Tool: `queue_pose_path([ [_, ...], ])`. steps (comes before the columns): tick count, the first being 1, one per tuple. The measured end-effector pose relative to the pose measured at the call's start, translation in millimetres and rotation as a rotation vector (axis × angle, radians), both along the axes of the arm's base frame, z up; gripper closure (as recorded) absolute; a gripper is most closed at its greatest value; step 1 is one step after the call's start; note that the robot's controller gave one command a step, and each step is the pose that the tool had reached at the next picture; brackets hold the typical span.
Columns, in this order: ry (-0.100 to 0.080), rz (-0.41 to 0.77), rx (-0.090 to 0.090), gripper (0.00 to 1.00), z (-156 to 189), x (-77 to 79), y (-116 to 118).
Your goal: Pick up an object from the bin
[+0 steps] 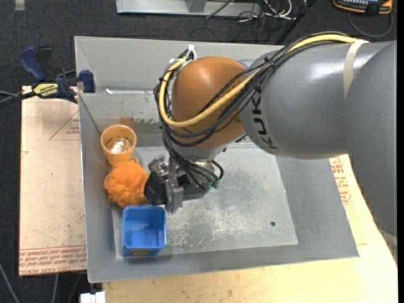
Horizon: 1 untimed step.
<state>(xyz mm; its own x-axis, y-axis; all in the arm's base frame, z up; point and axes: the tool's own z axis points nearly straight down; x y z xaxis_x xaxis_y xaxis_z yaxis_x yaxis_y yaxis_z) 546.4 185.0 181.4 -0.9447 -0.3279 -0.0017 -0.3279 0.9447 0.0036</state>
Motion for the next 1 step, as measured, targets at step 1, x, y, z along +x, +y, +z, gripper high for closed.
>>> queue_pose_path([
  [1,0.007,-0.017,-0.004,1.00,65.9,-8.6,1.8],
])
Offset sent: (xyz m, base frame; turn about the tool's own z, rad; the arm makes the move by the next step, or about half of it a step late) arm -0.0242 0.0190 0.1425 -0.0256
